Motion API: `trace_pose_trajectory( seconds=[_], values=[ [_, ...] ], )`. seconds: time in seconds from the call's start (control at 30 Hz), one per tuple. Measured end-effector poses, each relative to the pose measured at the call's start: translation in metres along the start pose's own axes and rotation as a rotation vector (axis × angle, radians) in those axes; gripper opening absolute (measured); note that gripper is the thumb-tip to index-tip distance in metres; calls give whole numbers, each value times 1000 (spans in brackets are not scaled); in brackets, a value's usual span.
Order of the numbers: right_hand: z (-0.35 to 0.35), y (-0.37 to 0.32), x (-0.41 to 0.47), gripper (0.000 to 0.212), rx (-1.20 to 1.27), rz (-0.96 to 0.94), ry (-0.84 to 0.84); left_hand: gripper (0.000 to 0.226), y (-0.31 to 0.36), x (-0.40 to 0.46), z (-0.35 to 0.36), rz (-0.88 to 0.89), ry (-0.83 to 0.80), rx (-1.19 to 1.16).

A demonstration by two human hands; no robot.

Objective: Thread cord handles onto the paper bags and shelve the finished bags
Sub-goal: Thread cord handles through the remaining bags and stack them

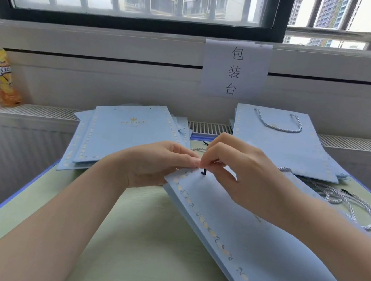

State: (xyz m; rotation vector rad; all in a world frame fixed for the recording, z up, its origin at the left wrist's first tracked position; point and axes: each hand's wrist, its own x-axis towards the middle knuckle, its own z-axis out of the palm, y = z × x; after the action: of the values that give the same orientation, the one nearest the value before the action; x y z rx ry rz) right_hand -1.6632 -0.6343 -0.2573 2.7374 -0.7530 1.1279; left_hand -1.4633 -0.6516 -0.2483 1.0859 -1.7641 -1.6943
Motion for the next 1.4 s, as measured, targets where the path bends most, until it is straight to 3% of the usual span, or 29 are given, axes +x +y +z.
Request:
trace_pose_trajectory(
  seconds=[0.1,0.27,0.47,1.1,1.4],
  values=[
    [3,-3,-1,10,20,-8,-22,15,0,2,2,7,14,-3],
    [5,0,-1,10,68,78,41,30,1,3,2,-2,35,-29],
    [9,0,-2,9,161,157,115,27,0,4,1,11,22,-67],
    [2,-1,-2,14,26,43,16,30,-1,-1,-6,108,-147,-126],
    [1,0,-1,15,85,92,112,28,5,-5,0,117,-105,-102]
  ],
)
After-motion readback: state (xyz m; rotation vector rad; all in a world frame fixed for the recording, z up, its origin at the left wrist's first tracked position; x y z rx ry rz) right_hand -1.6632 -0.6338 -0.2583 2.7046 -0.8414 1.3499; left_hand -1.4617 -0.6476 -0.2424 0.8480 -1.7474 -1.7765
